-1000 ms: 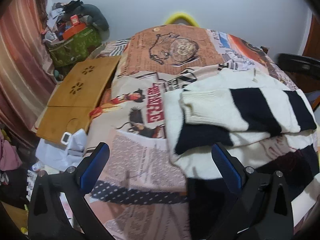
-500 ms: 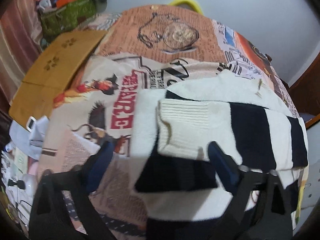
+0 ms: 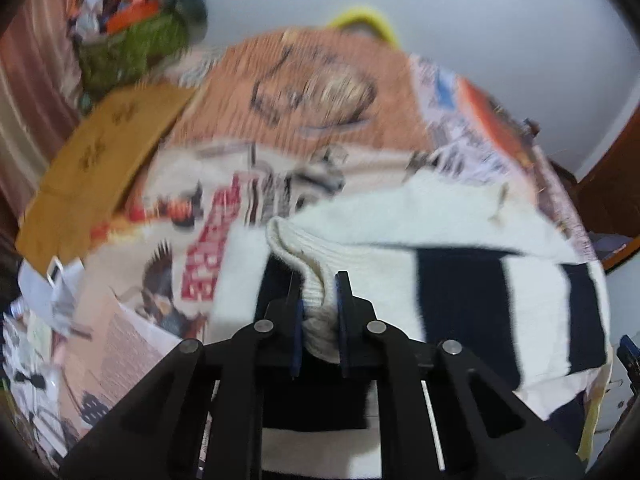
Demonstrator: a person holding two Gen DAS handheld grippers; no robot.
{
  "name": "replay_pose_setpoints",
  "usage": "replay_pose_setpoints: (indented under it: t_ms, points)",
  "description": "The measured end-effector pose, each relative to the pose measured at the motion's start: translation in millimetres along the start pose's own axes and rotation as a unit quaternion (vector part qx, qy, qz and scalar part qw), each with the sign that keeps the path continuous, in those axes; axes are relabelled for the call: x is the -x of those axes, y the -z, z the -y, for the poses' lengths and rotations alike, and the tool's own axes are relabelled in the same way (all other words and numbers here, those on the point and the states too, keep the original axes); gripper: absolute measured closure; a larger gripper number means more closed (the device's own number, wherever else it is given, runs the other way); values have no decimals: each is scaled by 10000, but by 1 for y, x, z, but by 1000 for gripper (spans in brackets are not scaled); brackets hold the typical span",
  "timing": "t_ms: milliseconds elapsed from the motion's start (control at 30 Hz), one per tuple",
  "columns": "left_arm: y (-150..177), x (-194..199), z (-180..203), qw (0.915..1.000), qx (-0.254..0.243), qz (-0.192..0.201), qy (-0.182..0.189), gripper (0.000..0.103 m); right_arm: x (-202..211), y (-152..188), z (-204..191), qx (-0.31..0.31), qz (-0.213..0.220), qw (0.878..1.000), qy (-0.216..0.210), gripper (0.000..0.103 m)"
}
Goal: Fold small clothes
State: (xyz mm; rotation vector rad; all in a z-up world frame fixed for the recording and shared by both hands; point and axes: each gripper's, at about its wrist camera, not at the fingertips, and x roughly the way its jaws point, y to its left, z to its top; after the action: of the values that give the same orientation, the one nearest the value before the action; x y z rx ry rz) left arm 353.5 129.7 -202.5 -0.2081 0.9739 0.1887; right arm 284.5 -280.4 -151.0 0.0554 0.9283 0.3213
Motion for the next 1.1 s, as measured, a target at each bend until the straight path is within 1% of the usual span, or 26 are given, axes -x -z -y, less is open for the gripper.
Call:
replay_pose_setpoints:
  t_ms: [100, 133, 233, 300, 433, 500, 567, 600, 633, 667, 733, 767, 900, 1033, 1067, 1100]
  points:
    - [-13, 30, 1, 9990, 27, 274, 353, 90, 3, 0, 4, -25, 76, 10000, -28, 53]
    - [-16, 35, 0, 9987, 49, 319, 392, 90, 3, -1, 4, -7, 105, 9999, -24, 53]
    - [-22, 47, -8, 9984, 62, 448, 343, 90, 5, -6, -1, 52, 194, 9998, -36, 53]
    - [-21, 47, -15, 9987, 80, 442, 260, 90, 4, -9, -3, 48, 240, 9997, -65, 53]
    - [-8, 26, -39, 9995, 215, 72, 222, 90, -4, -15, -10, 85, 247, 9996, -138, 53]
    - [2, 6, -48, 9992, 224, -230, 217, 89, -10, -16, -14, 91, 208, 9996, -181, 53]
    - [15, -17, -54, 9981, 203, -574, 94, 87, -16, -17, -19, 103, 175, 9996, -207, 53]
    - [22, -30, -57, 9971, 163, -745, -2, 84, -19, -17, -21, 114, 152, 9996, -216, 53]
    - [27, -36, -60, 9966, 132, -814, -69, 74, -22, -18, -24, 130, 139, 9996, -227, 53]
    - [32, -39, -62, 9967, 112, -790, -127, 67, -24, -18, -27, 147, 140, 9995, -242, 53]
    - [38, -38, -68, 9979, 124, -559, -302, 42, -30, -21, -33, 202, 131, 9994, -259, 53]
    - [40, -37, -71, 9981, 134, -500, -347, 39, -33, -22, -34, 215, 120, 9994, -250, 53]
    - [45, -37, -85, 9983, 218, -497, -222, 30, -52, -26, -37, 275, -22, 9995, -170, 53]
    - [45, -33, -87, 9987, 112, -421, -276, 23, -70, -25, -34, 250, -214, 9994, -64, 54]
    - [45, -32, -86, 9987, 84, -408, -298, 23, -75, -22, -32, 224, -307, 9992, -118, 61]
    - [46, -32, -86, 9987, 52, -398, -314, 22, -76, -21, -31, 226, -311, 9992, -142, 67]
